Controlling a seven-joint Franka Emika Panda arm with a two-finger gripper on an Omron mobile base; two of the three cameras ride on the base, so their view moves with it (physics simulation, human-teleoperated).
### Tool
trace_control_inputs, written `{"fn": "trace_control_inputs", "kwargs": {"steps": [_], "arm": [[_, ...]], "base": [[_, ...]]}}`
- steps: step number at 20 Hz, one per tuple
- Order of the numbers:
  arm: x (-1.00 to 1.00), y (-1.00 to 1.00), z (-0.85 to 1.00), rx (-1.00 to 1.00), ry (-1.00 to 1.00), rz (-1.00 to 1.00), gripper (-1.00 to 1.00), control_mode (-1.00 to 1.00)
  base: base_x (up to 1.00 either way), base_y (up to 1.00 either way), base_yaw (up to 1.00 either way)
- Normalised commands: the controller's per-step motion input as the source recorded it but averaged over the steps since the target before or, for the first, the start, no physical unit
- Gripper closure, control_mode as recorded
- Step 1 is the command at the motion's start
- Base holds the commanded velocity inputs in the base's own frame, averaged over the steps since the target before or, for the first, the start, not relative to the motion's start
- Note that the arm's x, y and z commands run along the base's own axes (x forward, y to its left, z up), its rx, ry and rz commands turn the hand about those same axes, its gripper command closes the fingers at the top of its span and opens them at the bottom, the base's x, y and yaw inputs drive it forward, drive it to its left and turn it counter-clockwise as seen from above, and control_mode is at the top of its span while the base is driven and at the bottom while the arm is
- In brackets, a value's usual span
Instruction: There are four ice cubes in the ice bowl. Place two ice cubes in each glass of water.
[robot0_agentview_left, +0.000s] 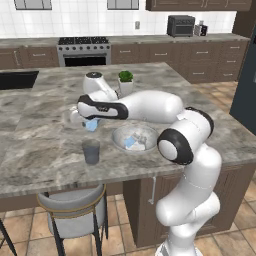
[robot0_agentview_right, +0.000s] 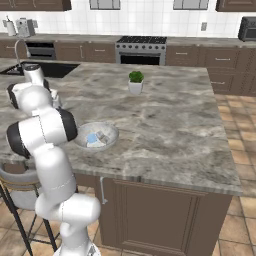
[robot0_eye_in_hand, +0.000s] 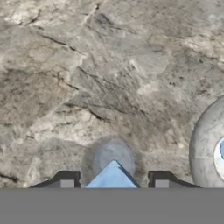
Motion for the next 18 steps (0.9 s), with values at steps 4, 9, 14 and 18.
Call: {"fn": "trace_control_inputs", "kwargs": {"steps": [4, 9, 14, 18], "arm": [[0.04, 0.23, -0.31, -0.05, 0.00, 0.01, 1.00, -1.00], [0.04, 0.08, -0.51, -0.07, 0.01, 0.01, 1.00, -1.00], [0.07, 0.00, -0.44, -0.07, 0.00, 0.00, 1.00, -1.00], [0.19, 0.00, -0.28, 0.00, 0.00, 0.00, 1.00, -1.00]], "base": [[0.00, 0.00, 0.00], [0.00, 0.00, 0.00], [0.00, 0.00, 0.00], [0.00, 0.00, 0.00]]}}
